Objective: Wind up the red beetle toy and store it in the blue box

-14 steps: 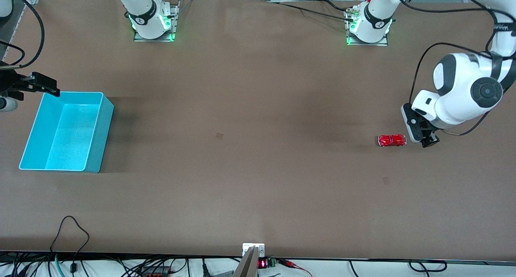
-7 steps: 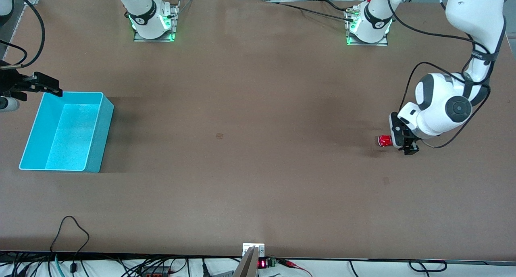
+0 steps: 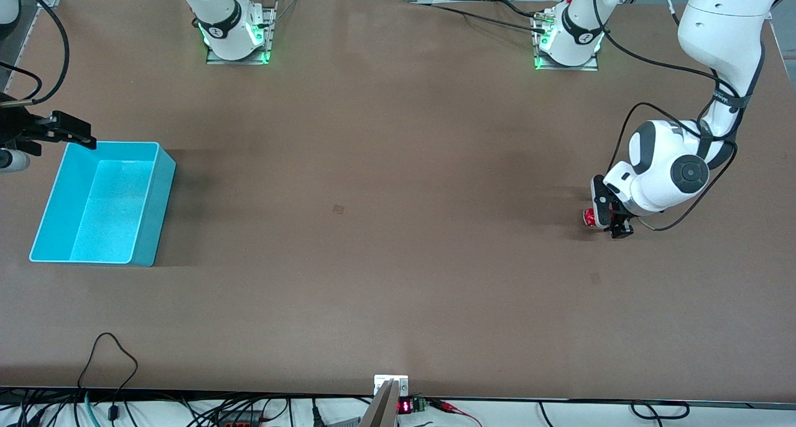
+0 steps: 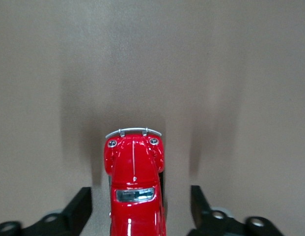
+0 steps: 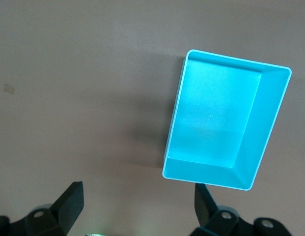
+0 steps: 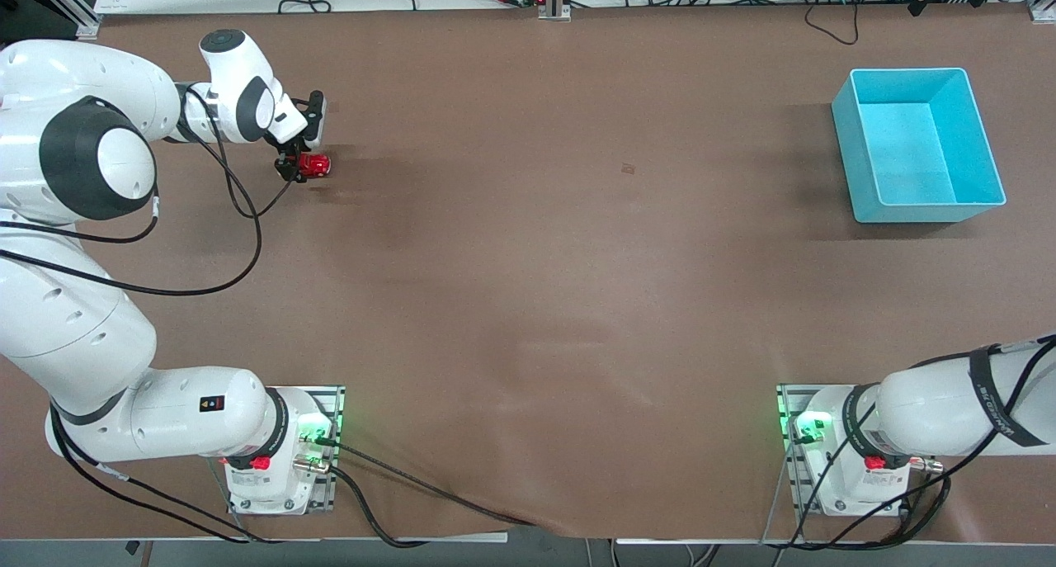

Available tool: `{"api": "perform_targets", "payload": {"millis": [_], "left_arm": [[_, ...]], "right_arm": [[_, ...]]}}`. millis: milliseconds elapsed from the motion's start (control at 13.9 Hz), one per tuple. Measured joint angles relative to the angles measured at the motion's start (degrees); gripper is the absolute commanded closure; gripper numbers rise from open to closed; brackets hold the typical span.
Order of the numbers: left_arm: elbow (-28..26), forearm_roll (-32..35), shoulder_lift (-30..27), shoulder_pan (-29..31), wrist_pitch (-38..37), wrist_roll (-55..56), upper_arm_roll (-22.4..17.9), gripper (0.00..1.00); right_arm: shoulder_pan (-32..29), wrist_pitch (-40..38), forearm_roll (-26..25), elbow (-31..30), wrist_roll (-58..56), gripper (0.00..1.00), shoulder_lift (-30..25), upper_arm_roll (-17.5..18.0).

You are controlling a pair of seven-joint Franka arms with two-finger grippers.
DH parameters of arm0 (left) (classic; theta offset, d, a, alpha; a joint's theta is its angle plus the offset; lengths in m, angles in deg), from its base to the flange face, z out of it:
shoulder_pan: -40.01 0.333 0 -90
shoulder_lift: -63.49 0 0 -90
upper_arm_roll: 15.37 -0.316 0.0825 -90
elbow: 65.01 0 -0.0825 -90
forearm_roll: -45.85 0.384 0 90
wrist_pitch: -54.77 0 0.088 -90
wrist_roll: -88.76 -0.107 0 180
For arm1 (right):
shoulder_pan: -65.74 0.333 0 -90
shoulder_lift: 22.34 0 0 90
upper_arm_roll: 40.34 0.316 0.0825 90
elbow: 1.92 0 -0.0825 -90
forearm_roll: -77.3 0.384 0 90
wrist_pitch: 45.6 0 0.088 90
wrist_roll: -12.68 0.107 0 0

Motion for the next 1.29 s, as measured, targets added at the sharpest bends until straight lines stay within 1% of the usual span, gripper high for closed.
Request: {"api": "perform_targets", "payload": {"millis": [144,216,647,791,1151,1223,1295], "left_arm": [[0.0,0.0,0.0,0.0,0.0,-0.1,0.0,0.88],[0.0,0.0,0.0,0.0,0.0,-0.1,0.0,0.91],[0.0,0.0,0.0,0.3,0.0,-0.4,0.1,0.9],[0.1,0.0,0.0,2.5,0.0,-2.6,0.0,0.9],[2.4,0.0,1.4,11.4,0.0,-13.6,0.0,0.88],[2.9,0.0,1.8,12.8,-0.1,-14.8,0.0,0.88],[3.5,0.0,2.1,13.8,-0.1,-15.8,0.0,0.84]], "right_arm": [[0.0,0.0,0.0,0.0,0.0,0.0,0.0,0.0],[0.0,0.0,0.0,0.0,0.0,0.0,0.0,0.0],[0.0,0.0,0.0,0.0,0.0,0.0,0.0,0.0],[0.0,0.0,0.0,0.0,0.0,0.0,0.0,0.0],[0.0,0.0,0.0,0.0,0.0,0.0,0.0,0.0],[0.0,0.0,0.0,0.0,0.0,0.0,0.0,0.0],[0.0,0.0,0.0,0.0,0.0,0.0,0.0,0.0]]}}
